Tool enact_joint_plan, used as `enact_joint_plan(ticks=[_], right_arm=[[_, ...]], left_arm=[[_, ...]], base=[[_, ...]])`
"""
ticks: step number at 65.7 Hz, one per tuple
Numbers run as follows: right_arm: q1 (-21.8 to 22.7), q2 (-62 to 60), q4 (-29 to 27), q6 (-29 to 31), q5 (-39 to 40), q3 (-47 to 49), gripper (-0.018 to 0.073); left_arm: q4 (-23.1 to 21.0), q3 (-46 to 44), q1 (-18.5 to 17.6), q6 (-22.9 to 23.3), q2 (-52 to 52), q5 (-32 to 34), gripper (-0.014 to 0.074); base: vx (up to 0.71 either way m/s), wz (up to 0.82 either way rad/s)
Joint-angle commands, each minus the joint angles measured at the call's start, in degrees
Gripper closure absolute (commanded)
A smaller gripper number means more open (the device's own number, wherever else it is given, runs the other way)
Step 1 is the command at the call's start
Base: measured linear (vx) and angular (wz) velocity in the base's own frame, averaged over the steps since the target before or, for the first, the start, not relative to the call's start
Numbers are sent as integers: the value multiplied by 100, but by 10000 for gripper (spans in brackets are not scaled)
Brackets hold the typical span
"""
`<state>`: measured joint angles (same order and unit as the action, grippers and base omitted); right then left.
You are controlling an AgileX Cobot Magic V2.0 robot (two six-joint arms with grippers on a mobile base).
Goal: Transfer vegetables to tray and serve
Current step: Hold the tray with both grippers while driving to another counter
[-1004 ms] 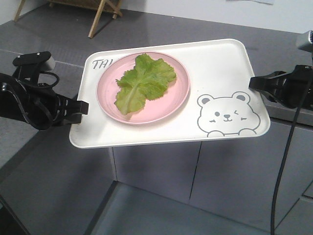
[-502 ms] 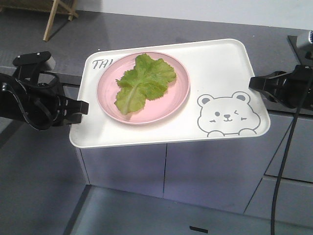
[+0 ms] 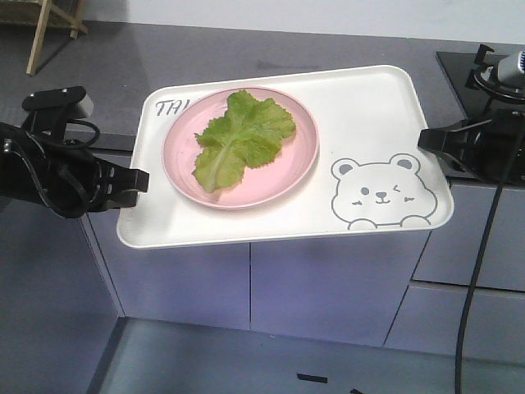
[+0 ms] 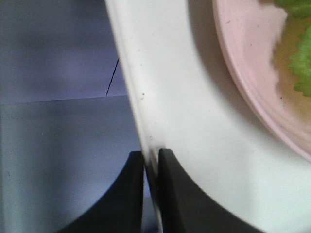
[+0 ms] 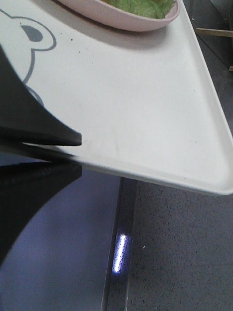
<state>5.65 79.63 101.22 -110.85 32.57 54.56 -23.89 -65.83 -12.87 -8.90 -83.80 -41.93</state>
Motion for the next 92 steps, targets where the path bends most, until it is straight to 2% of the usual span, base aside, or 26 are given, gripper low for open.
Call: enact_joint_plan(ticks=[1, 92], right_arm=[[-38, -217, -99, 23, 422, 169, 482], [-38, -217, -99, 23, 403, 169, 482]], left_arm=[[-449, -180, -123, -224, 258, 187, 602], [-449, -180, -123, -224, 258, 187, 602]], base=[[1, -8], [6, -4]])
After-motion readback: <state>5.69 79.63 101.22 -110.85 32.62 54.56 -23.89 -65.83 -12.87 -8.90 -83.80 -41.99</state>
